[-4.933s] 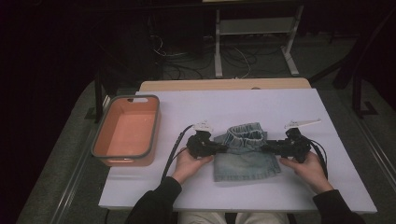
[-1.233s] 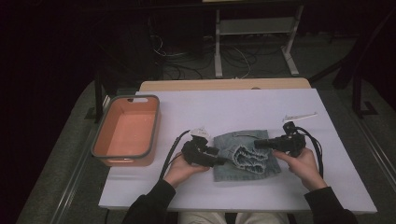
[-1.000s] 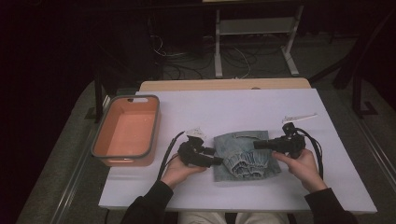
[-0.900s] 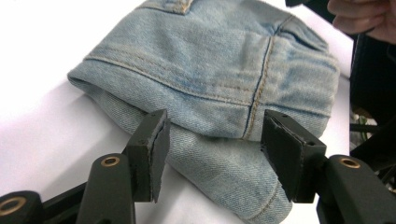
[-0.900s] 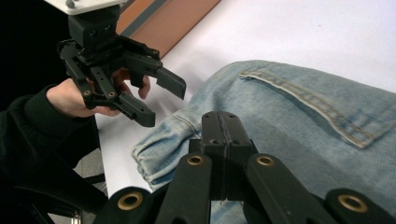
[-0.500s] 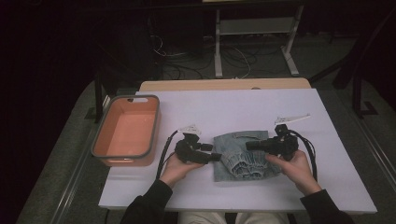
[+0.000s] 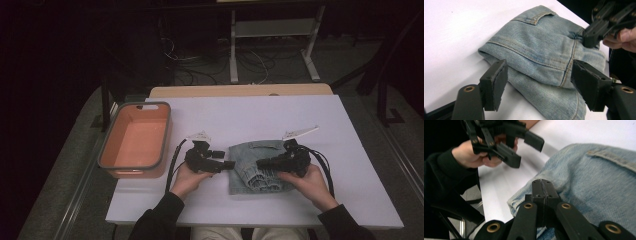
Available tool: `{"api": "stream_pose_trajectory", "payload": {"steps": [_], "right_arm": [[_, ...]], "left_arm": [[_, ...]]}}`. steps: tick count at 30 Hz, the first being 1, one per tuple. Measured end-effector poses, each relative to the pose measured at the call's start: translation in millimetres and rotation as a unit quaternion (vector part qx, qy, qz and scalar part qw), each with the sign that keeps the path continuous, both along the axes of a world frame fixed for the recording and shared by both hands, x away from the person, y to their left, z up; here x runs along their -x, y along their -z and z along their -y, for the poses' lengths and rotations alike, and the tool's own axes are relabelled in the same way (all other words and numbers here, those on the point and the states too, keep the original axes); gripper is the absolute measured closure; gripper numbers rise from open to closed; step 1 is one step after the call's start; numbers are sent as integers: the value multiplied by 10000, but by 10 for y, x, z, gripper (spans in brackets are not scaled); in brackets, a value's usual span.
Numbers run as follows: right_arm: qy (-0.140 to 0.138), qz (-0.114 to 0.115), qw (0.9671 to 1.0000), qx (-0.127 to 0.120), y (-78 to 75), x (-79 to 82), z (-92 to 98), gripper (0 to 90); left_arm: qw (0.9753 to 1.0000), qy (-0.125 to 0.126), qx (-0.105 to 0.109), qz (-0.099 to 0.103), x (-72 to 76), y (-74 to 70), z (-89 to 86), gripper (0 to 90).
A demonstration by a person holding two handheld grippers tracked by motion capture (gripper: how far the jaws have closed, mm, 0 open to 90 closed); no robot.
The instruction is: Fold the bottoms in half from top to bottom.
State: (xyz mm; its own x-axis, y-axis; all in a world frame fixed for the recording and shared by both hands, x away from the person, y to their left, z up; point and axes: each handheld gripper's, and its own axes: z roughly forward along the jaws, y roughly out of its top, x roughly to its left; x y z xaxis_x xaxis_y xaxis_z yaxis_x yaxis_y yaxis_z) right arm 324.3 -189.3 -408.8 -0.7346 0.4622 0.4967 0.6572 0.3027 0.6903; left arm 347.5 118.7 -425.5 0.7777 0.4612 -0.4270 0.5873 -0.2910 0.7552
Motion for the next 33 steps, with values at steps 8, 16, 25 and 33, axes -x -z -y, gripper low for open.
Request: {"api": "stream_pose_trajectory", "payload": {"steps": [8, 16, 25, 33], "right_arm": [[93, -305, 9991, 295, 209, 122, 68, 893], [60, -254, 9989, 385, 280, 155, 89, 895], [104, -312, 9992, 245, 299, 161, 108, 893], [251, -170, 9992, 242, 133, 185, 116, 828]], "left_arm": [[9998, -80, 113, -121, -20, 34, -20, 235], [9999, -39, 91, -122, -16, 39, 0, 214], [9999, -28, 110, -120, -6, 33, 23, 213], [9998, -19, 159, -86, -8, -12, 23, 213]]}}
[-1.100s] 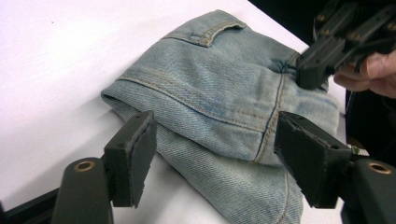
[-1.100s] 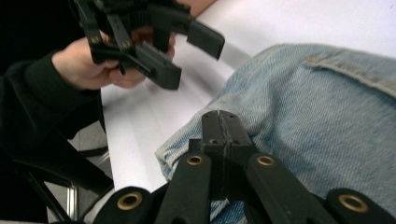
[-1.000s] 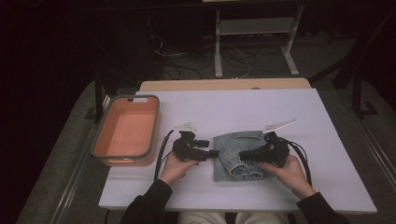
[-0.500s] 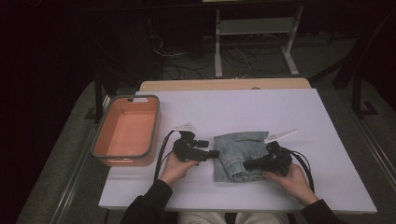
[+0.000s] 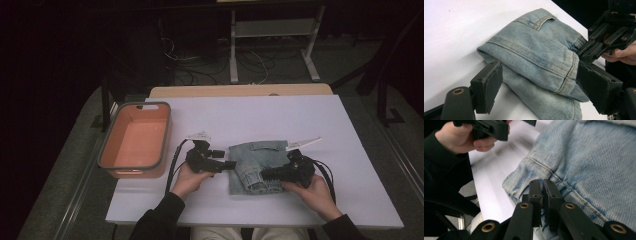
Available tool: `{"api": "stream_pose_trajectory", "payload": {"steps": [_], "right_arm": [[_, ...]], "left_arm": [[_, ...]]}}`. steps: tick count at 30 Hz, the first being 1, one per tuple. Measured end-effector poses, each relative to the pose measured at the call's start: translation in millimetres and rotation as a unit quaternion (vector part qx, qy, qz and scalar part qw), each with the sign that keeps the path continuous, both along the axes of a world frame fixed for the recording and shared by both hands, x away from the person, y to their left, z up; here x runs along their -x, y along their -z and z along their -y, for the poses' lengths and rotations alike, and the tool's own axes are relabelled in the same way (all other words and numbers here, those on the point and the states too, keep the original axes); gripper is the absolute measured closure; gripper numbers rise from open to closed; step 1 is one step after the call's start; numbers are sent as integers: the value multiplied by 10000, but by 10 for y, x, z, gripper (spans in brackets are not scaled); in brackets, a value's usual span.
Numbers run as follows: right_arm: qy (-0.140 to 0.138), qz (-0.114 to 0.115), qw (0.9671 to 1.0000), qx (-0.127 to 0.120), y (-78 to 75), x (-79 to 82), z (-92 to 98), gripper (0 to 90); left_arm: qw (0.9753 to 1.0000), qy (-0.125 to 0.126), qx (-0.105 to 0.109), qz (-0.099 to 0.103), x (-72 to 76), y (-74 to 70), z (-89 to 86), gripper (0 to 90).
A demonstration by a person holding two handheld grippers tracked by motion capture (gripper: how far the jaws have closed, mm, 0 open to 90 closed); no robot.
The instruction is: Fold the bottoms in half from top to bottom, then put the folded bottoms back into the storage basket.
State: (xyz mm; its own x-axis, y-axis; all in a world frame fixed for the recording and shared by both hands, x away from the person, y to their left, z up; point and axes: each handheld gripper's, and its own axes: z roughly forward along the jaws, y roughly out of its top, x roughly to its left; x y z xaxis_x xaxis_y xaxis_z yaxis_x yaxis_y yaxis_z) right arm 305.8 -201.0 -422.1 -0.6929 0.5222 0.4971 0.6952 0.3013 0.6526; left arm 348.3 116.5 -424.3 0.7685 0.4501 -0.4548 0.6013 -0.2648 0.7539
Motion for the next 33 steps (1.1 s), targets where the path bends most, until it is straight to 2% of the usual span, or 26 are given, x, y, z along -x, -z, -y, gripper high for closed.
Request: {"api": "stream_pose_trajectory", "payload": {"steps": [3, 6, 13, 16, 20, 23, 26, 29, 33], "right_arm": [[98, 85, 9999, -68, -82, 5, 43, 814], [205, 156, 9995, -190, -154, 16, 122, 791], [635, 359, 9965, -401, -293, 58, 448, 747], [866, 454, 9943, -433, -306, 86, 588, 660], [1280, 508, 9897, -379, -270, 110, 699, 488], [1485, 581, 9870, -185, -254, 120, 709, 427], [1596, 627, 9851, -133, -251, 121, 707, 373], [1658, 597, 9843, -112, -229, 125, 712, 328], [1646, 507, 9850, -38, -181, 143, 708, 249]], "left_arm": [[10000, -14, 88, 25, 6, -45, 3, 214], [9999, 32, 67, 96, 5, -102, 12, 213], [9997, 31, 156, 171, -9, -191, -8, 213], [9998, 16, 124, 131, -37, -203, -7, 213], [9999, 82, 41, 118, -97, -242, 35, 212], [9998, 160, 32, 101, -141, -272, 74, 208], [9998, 185, -19, 97, -196, -300, 95, 200], [9999, 102, 40, 68, -266, -303, 106, 198], [10000, 23, 39, 15, -366, -280, 120, 193]]}}
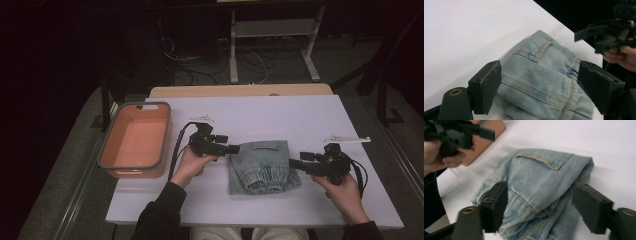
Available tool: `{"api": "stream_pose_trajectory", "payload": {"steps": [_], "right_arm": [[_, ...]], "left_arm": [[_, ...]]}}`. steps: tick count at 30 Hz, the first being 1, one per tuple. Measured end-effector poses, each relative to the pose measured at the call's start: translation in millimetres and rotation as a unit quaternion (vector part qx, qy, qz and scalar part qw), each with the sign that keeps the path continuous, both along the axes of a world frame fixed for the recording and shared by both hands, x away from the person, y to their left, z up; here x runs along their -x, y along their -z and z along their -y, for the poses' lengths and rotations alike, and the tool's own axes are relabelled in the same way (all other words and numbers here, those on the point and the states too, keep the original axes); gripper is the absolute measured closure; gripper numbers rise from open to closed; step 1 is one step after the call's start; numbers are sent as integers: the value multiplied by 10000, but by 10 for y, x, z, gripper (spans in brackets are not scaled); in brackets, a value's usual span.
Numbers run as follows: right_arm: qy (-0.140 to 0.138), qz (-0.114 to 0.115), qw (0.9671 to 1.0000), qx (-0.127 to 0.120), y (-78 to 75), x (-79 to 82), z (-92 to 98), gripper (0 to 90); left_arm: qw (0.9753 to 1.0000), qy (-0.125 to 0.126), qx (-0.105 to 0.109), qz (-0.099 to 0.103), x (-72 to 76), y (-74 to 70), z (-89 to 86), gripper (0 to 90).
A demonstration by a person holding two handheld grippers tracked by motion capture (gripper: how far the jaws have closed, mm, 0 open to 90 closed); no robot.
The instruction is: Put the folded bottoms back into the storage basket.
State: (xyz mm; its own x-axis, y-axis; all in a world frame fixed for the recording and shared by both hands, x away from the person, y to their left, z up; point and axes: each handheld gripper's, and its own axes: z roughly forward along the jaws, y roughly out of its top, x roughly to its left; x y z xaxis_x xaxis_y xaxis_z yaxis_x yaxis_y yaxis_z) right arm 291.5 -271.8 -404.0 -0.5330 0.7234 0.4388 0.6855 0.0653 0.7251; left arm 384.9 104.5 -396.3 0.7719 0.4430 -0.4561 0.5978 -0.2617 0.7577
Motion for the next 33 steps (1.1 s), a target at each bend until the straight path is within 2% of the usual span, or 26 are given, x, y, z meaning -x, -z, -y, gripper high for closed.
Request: {"api": "stream_pose_trajectory", "payload": {"steps": [4, 9, 13, 16, 24, 28, 33], "right_arm": [[83, -7, 10000, -6, 37, 38, -5, 206], [172, -108, 9998, 27, 102, 58, -49, 141], [281, -80, 9996, -6, 113, 69, -67, 122], [360, -92, 9993, 99, 133, 69, -88, 77], [240, -321, 9990, 219, 211, 48, -171, 57], [220, -462, 9984, 256, 250, 32, -204, 57], [303, -554, 9977, 264, 270, 24, -216, 53]], "left_arm": [[9999, -93, 41, -108, -74, 70, 0, 191], [9992, -39, -177, -348, -125, 195, 30, 191], [9989, -49, -219, -402, -143, 248, 52, 187], [9989, -136, -176, -422, -146, 285, 45, 187], [9970, -461, -295, -551, -179, 441, 18, 190], [9958, -503, -357, -671, -213, 529, 37, 193], [9947, -532, -306, -821, -231, 586, 60, 193]]}}
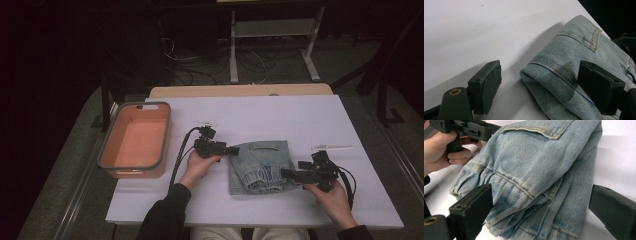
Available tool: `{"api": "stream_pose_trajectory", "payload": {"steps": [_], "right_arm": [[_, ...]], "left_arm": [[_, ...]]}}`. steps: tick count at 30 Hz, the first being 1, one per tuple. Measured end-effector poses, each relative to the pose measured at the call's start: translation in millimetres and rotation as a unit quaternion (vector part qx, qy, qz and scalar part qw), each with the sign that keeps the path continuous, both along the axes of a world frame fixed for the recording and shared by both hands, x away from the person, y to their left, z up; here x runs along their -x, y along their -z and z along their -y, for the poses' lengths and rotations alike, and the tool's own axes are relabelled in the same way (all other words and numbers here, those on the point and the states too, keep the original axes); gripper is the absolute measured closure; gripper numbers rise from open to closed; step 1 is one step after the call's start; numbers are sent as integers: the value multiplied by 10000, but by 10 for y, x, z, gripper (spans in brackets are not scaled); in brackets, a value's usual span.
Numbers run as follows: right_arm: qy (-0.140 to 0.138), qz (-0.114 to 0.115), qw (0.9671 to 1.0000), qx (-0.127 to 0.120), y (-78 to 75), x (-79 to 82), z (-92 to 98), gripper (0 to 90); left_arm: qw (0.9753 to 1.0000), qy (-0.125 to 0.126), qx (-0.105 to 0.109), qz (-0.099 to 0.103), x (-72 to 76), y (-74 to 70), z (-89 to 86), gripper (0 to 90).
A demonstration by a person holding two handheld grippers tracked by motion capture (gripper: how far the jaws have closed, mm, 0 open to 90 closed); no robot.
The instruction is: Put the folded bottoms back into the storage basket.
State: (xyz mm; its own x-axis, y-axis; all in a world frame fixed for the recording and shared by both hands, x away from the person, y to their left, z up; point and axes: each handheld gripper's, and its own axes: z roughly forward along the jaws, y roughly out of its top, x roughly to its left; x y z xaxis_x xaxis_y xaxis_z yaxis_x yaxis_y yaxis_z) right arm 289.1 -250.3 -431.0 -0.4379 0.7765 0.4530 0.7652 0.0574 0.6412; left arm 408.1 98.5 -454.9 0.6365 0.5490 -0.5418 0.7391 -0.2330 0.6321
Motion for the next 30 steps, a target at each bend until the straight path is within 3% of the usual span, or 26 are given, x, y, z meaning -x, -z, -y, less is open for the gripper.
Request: {"api": "stream_pose_trajectory", "payload": {"steps": [10, 14, 22, 30], "right_arm": [[49, -203, 9998, 57, 40, -12, -47, 45], [76, -255, 9996, 63, 46, -15, -45, 40], [103, -345, 9993, 66, 66, -27, -60, 34], [157, -590, 9981, 44, 110, -50, -62, 12]], "left_arm": [[9999, 8, 114, -55, 20, 26, 57, 237], [9997, 82, 213, -112, 46, 48, 139, 305], [9999, 75, 104, -67, 80, 26, 155, 389], [10000, 36, 86, 5, 99, 6, 147, 443]]}}
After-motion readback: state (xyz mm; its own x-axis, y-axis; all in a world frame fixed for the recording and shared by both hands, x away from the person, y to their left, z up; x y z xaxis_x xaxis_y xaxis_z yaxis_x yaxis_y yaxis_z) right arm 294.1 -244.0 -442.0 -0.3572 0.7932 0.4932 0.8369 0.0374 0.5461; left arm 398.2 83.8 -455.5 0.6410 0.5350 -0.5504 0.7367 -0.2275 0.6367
